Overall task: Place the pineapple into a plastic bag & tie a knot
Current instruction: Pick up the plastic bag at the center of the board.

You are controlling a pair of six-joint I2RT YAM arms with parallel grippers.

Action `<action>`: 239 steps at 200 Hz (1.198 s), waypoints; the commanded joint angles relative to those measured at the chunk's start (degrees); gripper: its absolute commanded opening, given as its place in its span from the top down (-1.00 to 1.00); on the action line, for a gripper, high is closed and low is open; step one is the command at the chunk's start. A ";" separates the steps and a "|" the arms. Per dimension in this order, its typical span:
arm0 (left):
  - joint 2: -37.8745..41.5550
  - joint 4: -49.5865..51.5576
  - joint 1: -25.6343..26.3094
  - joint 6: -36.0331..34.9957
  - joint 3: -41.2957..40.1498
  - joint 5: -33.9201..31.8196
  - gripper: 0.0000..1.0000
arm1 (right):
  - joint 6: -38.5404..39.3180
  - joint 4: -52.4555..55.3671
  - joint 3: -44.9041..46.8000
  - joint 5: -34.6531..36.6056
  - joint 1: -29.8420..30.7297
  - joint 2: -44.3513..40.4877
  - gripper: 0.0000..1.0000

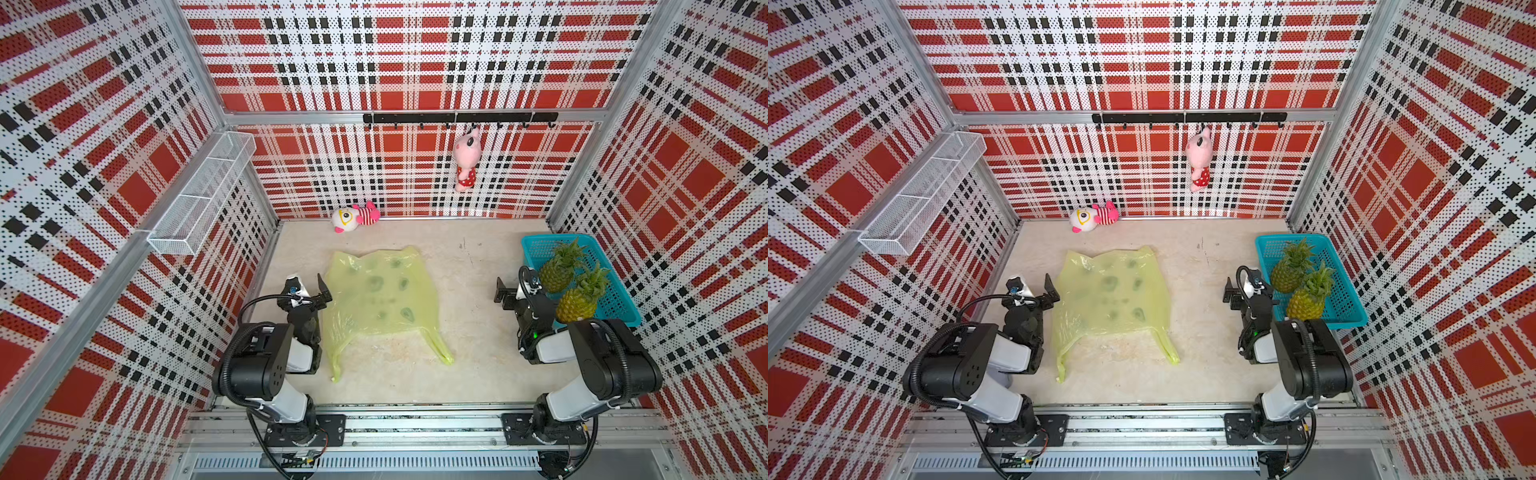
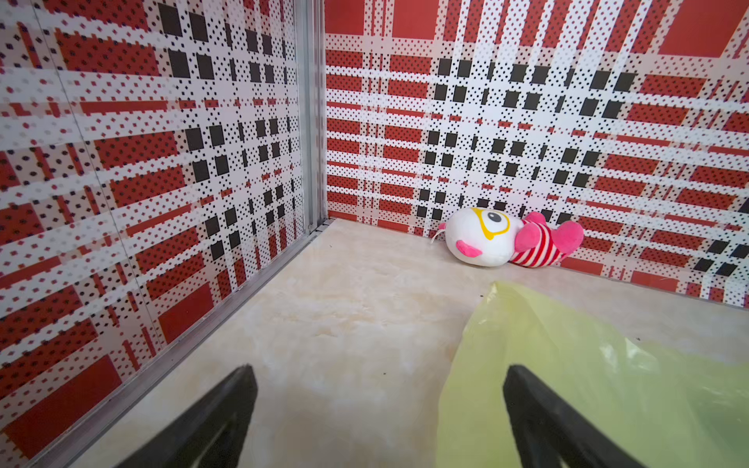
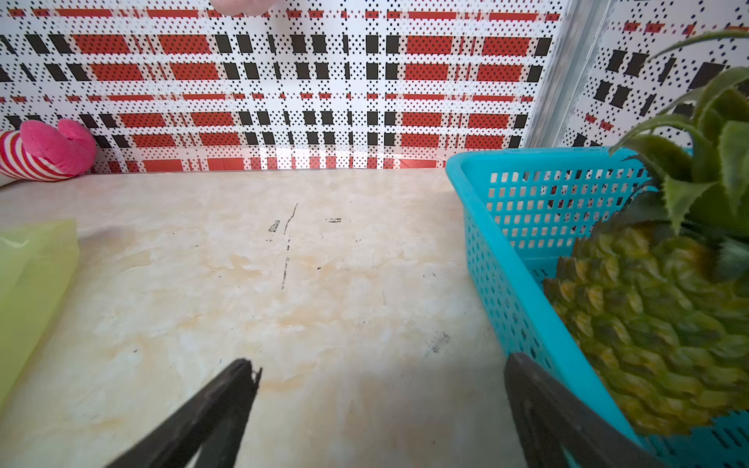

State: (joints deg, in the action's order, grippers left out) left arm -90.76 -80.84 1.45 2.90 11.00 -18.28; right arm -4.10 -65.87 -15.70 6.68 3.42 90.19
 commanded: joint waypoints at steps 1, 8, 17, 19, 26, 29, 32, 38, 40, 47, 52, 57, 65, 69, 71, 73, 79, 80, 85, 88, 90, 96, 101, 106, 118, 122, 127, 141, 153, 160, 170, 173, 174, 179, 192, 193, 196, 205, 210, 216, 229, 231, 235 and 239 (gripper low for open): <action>0.46 -0.55 0.31 -0.87 0.51 -0.44 -0.96 | 0.74 -0.64 -0.82 2.81 -0.74 -0.24 -1.00; 0.42 -0.49 0.30 -0.87 0.55 -0.44 -0.96 | 0.67 -0.64 -0.91 2.66 -0.71 -0.20 -1.00; 0.45 -0.48 0.31 -0.87 0.51 -0.43 -0.96 | 0.74 -0.66 -0.83 2.72 -0.72 -0.26 -1.00; 0.44 -0.53 0.31 -0.83 0.53 -0.44 -0.96 | 0.73 -0.71 -0.80 2.68 -0.70 -0.21 -1.00; 0.44 -0.54 0.30 -0.85 0.51 -0.43 -0.97 | 0.71 -0.67 -0.83 2.66 -0.70 -0.19 -1.00; 0.41 -0.55 0.37 -0.79 0.51 -0.44 -0.96 | 0.70 -0.66 -0.80 2.71 -0.71 -0.19 -1.00; 0.41 -0.55 0.32 -0.84 0.51 -0.43 -0.96 | 0.67 -0.67 -0.75 2.71 -0.77 -0.19 -1.00; 0.41 -0.52 0.30 -0.85 0.51 -0.44 -0.96 | 0.70 -0.66 -0.73 2.69 -0.78 -0.19 -1.00; 0.45 -0.50 0.30 -0.87 0.51 -0.44 -0.96 | 0.74 -0.69 -0.78 2.72 -0.76 -0.19 -1.00; 0.41 -0.47 0.31 -0.87 0.53 -0.44 -0.96 | 0.68 -0.67 -0.76 2.70 -0.78 -0.19 -1.00; 0.39 -0.54 0.30 -0.87 0.58 -0.39 -0.96 | 0.68 -0.68 -0.80 2.70 -0.73 -0.19 -1.00; 0.41 -0.55 0.24 -0.83 0.55 -0.43 -0.97 | 0.76 -0.62 -0.85 2.70 -0.77 -0.24 -1.00; 0.44 -0.50 0.33 -0.80 0.56 -0.43 -0.96 | 0.67 -0.67 -0.88 2.72 -0.70 -0.19 -1.00; 0.41 -0.50 0.31 -0.84 0.54 -0.44 -0.96 | 0.74 -0.60 -0.86 2.67 -0.70 -0.19 -1.00; 0.41 -0.49 0.35 -0.82 0.58 -0.44 -0.96 | 0.71 -0.58 -0.90 2.71 -0.70 -0.24 -1.00; 0.41 -0.49 0.36 -0.86 0.59 -0.44 -0.96 | 0.70 -0.54 -0.84 2.72 -0.70 -0.20 -1.00; 0.41 -0.50 0.33 -0.87 0.60 -0.44 -0.96 | 0.68 -0.54 -0.99 2.70 -0.70 -0.17 -1.00; 0.41 -0.48 0.32 -0.87 0.60 -0.48 -0.96 | 0.67 -0.52 -0.99 2.67 -0.70 -0.18 -1.00; 0.41 -0.54 0.32 -0.83 0.60 -0.44 -0.96 | 0.59 -0.45 -0.96 2.72 -0.76 -0.13 -1.00; 0.41 -0.55 0.31 -0.79 0.60 -0.39 -0.96 | 0.61 -0.43 -0.93 2.73 -0.71 -0.17 -1.00; 0.41 -0.44 0.19 -0.85 0.60 -0.38 -0.96 | 0.61 -0.39 -0.93 2.68 -0.74 -0.17 -1.00; 0.36 -0.46 0.13 -0.75 0.68 -0.20 -0.96 | 0.63 -0.43 -1.04 2.73 -0.73 -0.13 -1.00; 0.41 -0.36 0.17 -0.70 0.68 -0.21 -0.96 | 0.61 -0.33 -1.01 2.68 -0.78 -0.15 -1.00; 0.41 -0.37 0.13 -0.70 0.68 -0.20 -0.96 | 0.66 -0.36 -1.02 2.68 -0.76 -0.11 -1.00; 0.40 -0.35 0.13 -0.70 0.68 -0.17 -0.96 | 0.60 -0.32 -0.98 2.64 -0.74 -0.19 -1.00; 0.41 -0.37 0.13 -0.70 0.68 -0.17 -0.96 | 0.59 -0.32 -0.95 2.64 -0.78 -0.15 -1.00; 0.45 -0.37 0.13 -0.72 0.65 -0.20 -0.96 | 0.70 -0.55 -0.87 2.64 -0.72 -0.19 -1.00; 0.54 -0.53 0.13 -0.57 0.48 -0.24 -0.97 | 2.12 -1.39 -0.41 0.01 -0.72 -0.26 -1.00; 0.58 -1.47 0.34 0.04 0.02 -2.49 -0.96 | 4.45 -2.58 0.60 -1.91 0.57 -1.20 -1.00; 0.74 -2.81 0.28 0.50 -0.79 -4.06 -0.96 | 4.94 -3.38 1.39 -1.58 0.96 -2.18 -1.00; 1.34 -4.98 0.12 1.10 -2.07 -4.91 -0.96 | 4.96 -2.28 1.82 -1.06 1.19 -4.25 -1.00; 1.60 -5.37 0.05 1.19 -2.54 -5.18 -0.97 | 5.09 -1.35 1.64 -1.13 1.30 -5.03 -1.00; 1.75 -5.51 0.09 1.21 -2.68 -5.27 -0.96 | 5.12 -1.19 1.60 -1.09 1.31 -5.25 -1.00; 2.44 -6.00 0.12 1.39 -3.15 -5.86 -0.97 | 5.49 1.22 1.02 -0.81 1.74 -6.48 -1.00; 5.17 -6.08 0.25 1.28 -4.60 -6.58 -0.97 | 7.94 9.15 -1.41 0.01 4.10 -10.55 -1.00; 5.42 -6.08 0.28 1.30 -4.68 -6.72 -0.96 | 8.04 9.87 -1.73 -0.13 4.25 -10.82 -1.00; 6.22 -5.72 0.45 1.24 -4.86 -7.33 -0.96 | 8.85 12.16 -2.82 -0.42 4.69 -11.69 -1.00; 9.47 -3.28 0.89 1.58 -5.07 -10.18 -0.97 | 10.13 19.06 -5.65 -1.11 6.76 -13.75 -1.00; 11.70 -1.54 1.03 1.89 -5.04 -11.91 -0.96 | 10.26 23.19 -6.86 -0.95 8.20 -14.76 -1.00; 14.68 1.07 1.18 2.36 -4.94 -13.48 -0.97 | 9.97 27.76 -8.85 -0.61 10.05 -15.65 -1.00; 21.71 7.15 1.20 4.29 -4.30 -15.39 -0.96 | 9.01 35.35 -12.09 0.49 14.70 -17.14 -1.00; 22.79 8.41 1.19 4.74 -4.14 -15.62 -0.96 | 8.84 36.29 -12.49 0.87 15.48 -17.28 -1.00; 24.95 11.07 1.18 5.74 -3.59 -16.04 -0.96 | 8.30 38.06 -13.35 1.70 17.05 -17.48 -1.00; 27.00 14.28 1.05 6.91 -2.83 -16.30 -0.96 | 7.57 40.02 -14.45 2.60 18.33 -17.65 -1.00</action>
State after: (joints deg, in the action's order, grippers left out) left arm -73.12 -77.54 2.26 5.54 6.31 -28.71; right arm 3.14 -43.29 -25.34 6.61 15.11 74.96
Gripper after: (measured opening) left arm 0.982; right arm 0.999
